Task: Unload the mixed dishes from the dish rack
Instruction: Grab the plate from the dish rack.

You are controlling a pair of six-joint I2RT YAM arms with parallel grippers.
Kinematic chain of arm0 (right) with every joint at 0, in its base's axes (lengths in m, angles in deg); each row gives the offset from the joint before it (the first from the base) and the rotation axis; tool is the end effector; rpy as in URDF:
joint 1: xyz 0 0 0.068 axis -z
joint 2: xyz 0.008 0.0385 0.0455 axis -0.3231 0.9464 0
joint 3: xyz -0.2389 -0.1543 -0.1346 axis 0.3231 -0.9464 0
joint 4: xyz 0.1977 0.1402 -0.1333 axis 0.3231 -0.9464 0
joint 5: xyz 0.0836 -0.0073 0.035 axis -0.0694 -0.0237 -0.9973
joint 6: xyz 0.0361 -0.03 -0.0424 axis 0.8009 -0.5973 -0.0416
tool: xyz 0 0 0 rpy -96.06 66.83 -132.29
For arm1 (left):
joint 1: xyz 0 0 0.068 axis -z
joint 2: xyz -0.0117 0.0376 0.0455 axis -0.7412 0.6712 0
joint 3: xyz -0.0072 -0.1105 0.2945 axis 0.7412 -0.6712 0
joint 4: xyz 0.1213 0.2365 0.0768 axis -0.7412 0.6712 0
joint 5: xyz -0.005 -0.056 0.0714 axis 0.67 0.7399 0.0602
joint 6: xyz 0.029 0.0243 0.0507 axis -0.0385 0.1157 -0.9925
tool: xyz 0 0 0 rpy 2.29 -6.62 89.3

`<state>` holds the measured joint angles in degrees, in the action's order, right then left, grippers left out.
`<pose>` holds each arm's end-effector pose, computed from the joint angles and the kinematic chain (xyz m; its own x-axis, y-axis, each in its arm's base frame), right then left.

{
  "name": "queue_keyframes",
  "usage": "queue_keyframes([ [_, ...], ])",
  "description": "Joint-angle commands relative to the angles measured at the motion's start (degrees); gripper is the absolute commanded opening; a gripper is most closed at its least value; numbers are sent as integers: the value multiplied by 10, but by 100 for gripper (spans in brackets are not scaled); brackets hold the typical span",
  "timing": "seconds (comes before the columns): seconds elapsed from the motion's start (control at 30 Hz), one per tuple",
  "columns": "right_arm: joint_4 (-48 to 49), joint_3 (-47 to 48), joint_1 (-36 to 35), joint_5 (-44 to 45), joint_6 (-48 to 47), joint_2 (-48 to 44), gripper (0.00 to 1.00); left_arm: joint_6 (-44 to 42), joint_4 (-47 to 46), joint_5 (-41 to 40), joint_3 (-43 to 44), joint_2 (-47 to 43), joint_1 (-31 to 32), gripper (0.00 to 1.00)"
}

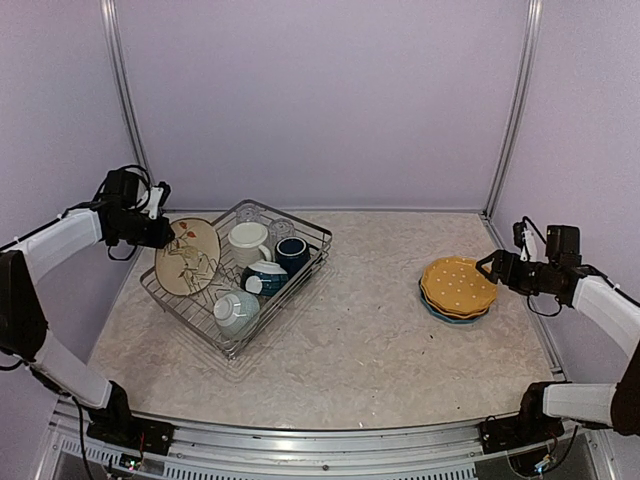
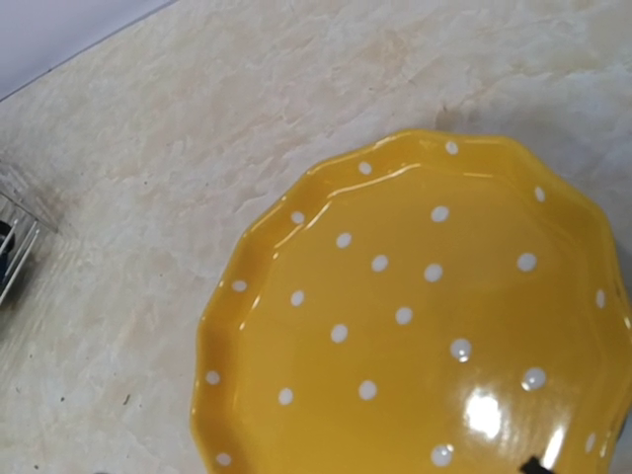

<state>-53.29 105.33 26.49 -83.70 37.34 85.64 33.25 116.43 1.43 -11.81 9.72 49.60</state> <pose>0.2219 -0.0067 0.2596 -0.6558 0.3591 -0.6641 -0.0556 0.8543 0.5168 0.3380 -0.0168 0.3100 -0.6760 0.1616 -0.7190 0.2221 0.9750 0.0103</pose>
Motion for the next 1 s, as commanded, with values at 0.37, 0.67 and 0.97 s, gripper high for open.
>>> queue_keyframes([
  [0.37, 4, -11, -8, 0, 12, -25, 87, 18, -1, 12, 10, -11, 17, 1],
  [0.67, -1, -9, -8, 5, 10, -27, 87, 8, 14, -60, 12, -58, 66, 0],
  [0.97, -5, -6, -8, 8, 10, -26, 87, 11, 24, -110, 35, -86, 93, 0],
])
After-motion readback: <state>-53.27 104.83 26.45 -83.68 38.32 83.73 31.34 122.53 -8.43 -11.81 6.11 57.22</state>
